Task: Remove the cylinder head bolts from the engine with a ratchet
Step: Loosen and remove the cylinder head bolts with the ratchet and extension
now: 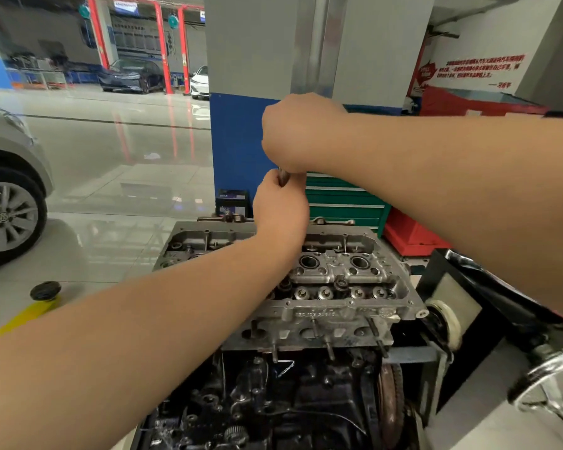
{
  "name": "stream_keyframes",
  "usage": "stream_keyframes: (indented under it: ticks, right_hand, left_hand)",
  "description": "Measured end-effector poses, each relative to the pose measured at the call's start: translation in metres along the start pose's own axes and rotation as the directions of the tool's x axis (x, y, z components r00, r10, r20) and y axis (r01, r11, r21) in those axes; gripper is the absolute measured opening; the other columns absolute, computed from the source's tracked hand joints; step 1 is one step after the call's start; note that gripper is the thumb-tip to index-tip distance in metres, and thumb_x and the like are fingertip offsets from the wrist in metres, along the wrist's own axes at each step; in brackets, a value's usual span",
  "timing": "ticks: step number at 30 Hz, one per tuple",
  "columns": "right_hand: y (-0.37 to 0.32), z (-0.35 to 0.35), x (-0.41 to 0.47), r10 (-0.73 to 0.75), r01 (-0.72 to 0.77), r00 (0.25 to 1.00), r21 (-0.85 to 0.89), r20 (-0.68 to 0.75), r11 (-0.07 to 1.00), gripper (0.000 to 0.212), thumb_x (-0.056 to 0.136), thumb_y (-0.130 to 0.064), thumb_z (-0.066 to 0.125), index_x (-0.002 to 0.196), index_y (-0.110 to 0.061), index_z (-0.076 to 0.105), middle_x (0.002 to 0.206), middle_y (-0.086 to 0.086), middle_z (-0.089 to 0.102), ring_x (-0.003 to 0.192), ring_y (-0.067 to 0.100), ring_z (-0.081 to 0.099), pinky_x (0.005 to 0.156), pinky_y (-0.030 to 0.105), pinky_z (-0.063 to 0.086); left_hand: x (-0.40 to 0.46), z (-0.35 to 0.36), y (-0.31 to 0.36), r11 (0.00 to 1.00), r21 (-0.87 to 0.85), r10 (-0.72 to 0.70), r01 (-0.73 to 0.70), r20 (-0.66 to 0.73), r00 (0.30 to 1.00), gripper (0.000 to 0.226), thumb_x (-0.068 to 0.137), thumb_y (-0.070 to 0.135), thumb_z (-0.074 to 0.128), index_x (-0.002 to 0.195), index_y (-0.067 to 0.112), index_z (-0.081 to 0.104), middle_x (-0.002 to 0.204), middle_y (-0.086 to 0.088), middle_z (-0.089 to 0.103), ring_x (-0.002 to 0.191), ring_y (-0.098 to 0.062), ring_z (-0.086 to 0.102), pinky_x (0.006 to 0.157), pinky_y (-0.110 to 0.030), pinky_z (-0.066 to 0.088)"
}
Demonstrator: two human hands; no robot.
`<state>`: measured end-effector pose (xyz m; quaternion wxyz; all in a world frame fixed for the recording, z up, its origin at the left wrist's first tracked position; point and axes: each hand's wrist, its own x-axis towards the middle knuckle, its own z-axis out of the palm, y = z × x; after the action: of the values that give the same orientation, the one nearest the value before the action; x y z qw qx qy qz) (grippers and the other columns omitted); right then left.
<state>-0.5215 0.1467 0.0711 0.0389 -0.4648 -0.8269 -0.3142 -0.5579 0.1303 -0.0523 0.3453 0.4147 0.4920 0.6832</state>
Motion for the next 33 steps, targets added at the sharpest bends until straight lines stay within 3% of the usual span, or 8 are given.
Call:
stream_keyframes:
  ticks: [2, 4, 7, 9, 17, 21, 26, 33]
  right_hand:
    - [0.005, 0.009, -0.002, 0.106, -0.085, 0.993, 0.286, -0.056, 0.954, 0.030, 0.099, -0.030, 0.051, 0.072, -0.018, 0.048, 0.072, -0.001, 0.050, 0.059, 0.014, 0.042, 0.051, 0.027, 0.027]
    - [0.009, 0.019, -0.008, 0.189, -0.111, 0.981, 0.657, -0.048, 0.745, 0.036, 0.094, -0.044, 0.061, 0.073, -0.015, 0.055, 0.070, -0.004, 0.055, 0.061, 0.012, 0.050, 0.055, 0.027, 0.036]
    - [0.006, 0.031, -0.018, 0.156, -0.153, 0.975, 0.988, 0.157, -0.033, 0.031, 0.093, -0.038, 0.071, 0.084, -0.010, 0.065, 0.079, 0.006, 0.064, 0.073, 0.020, 0.067, 0.068, 0.030, 0.050]
    - [0.000, 0.043, -0.018, 0.050, -0.183, 0.976, 0.929, 0.210, -0.320, 0.033, 0.098, -0.036, 0.067, 0.084, -0.007, 0.066, 0.082, 0.012, 0.068, 0.082, 0.032, 0.072, 0.068, 0.029, 0.053]
    - [0.002, 0.050, -0.003, -0.135, -0.239, 0.971, 0.801, 0.197, -0.550, 0.048, 0.098, -0.031, 0.059, 0.055, -0.012, 0.048, 0.061, 0.012, 0.054, 0.061, 0.029, 0.055, 0.071, 0.040, 0.055]
    - [0.002, 0.048, -0.005, -0.236, -0.325, 0.943, 0.807, 0.235, -0.494, 0.054, 0.099, -0.034, 0.050, 0.050, -0.018, 0.032, 0.044, 0.001, 0.027, 0.042, 0.019, 0.023, 0.053, 0.032, 0.026]
    - [-0.017, 0.045, -0.007, 0.134, -0.235, 0.924, 0.809, 0.358, -0.538, 0.051, 0.095, -0.031, 0.055, 0.052, -0.022, 0.028, 0.047, -0.001, 0.021, 0.043, 0.017, 0.014, 0.049, 0.028, 0.014]
    - [-0.043, 0.039, 0.007, 0.639, -0.137, 0.639, 0.881, 0.428, -0.454, 0.037, 0.082, -0.012, 0.047, 0.052, -0.023, 0.027, 0.053, -0.003, 0.029, 0.056, 0.024, 0.023, 0.056, 0.035, 0.023]
  left_hand:
    - [0.004, 0.001, -0.002, 1.000, 0.005, -0.001, 0.001, -0.040, 0.999, 0.034, 0.091, 0.041, 0.056, 0.066, 0.024, 0.041, 0.070, -0.007, 0.047, 0.070, -0.025, 0.039, 0.065, -0.043, 0.032]
    - [0.009, -0.001, -0.007, 0.997, 0.067, 0.035, -0.032, -0.043, 0.998, 0.040, 0.093, 0.046, 0.057, 0.069, 0.020, 0.039, 0.069, -0.008, 0.045, 0.067, -0.025, 0.039, 0.064, -0.042, 0.034]
    - [0.006, -0.002, -0.013, 0.998, 0.067, 0.015, -0.012, -0.040, 0.999, 0.040, 0.089, 0.048, 0.056, 0.066, 0.024, 0.035, 0.066, -0.003, 0.040, 0.066, -0.024, 0.037, 0.062, -0.045, 0.043]
    - [0.005, -0.003, -0.013, 0.994, 0.109, 0.002, 0.001, -0.030, 1.000, 0.031, 0.083, 0.042, 0.051, 0.064, 0.020, 0.041, 0.064, -0.005, 0.048, 0.064, -0.025, 0.045, 0.063, -0.047, 0.045]
    - [0.019, -0.014, -0.015, 0.958, 0.285, -0.066, 0.009, 0.191, 0.979, 0.025, 0.099, 0.018, 0.049, 0.075, 0.015, 0.058, 0.062, -0.004, 0.063, 0.059, -0.019, 0.062, 0.064, -0.034, 0.053]
    - [0.021, -0.023, -0.012, 0.933, 0.359, -0.086, -0.026, 0.291, 0.953, 0.025, 0.087, 0.009, 0.048, 0.063, 0.010, 0.054, 0.050, -0.008, 0.053, 0.043, -0.018, 0.053, 0.061, -0.034, 0.048]
    - [0.031, -0.029, -0.012, 0.971, 0.238, -0.134, 0.025, 0.455, 0.880, 0.027, 0.081, 0.005, 0.051, 0.057, 0.016, 0.043, 0.050, -0.004, 0.036, 0.046, -0.021, 0.035, 0.057, -0.035, 0.045]
    - [0.047, -0.043, -0.011, 0.968, 0.211, -0.248, 0.139, 0.686, 0.684, 0.032, 0.082, -0.003, 0.041, 0.059, 0.019, 0.043, 0.065, -0.007, 0.026, 0.052, -0.017, 0.027, 0.050, -0.025, 0.041]
